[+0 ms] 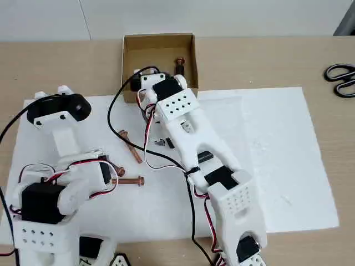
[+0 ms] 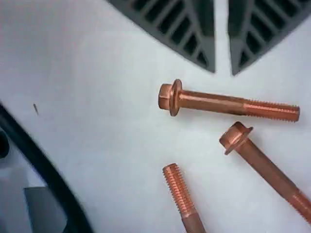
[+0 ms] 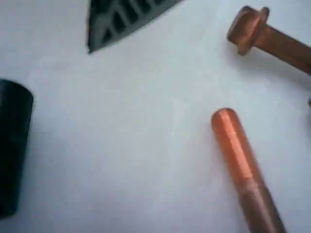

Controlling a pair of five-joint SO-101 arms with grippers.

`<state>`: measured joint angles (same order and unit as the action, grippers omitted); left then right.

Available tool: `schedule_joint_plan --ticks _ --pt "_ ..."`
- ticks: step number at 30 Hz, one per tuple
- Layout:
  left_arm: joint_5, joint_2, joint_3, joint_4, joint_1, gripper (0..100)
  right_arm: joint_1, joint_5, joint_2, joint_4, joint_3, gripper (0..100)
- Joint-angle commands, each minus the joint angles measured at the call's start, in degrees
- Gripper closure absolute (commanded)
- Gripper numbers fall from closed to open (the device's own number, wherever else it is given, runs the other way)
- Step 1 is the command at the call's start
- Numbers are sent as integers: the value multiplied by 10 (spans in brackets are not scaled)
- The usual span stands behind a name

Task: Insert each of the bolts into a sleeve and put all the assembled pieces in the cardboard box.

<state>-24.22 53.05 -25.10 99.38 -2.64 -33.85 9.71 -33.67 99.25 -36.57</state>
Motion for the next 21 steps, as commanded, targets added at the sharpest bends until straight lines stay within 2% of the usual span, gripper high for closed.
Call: schedule_joint_plan --ticks 1,21 --pt "-5 8 3 3 2 994 0 -13 -4 7 -1 832" --pt "-5 7 2 2 2 994 32 -69 -51 -47 -4 831"
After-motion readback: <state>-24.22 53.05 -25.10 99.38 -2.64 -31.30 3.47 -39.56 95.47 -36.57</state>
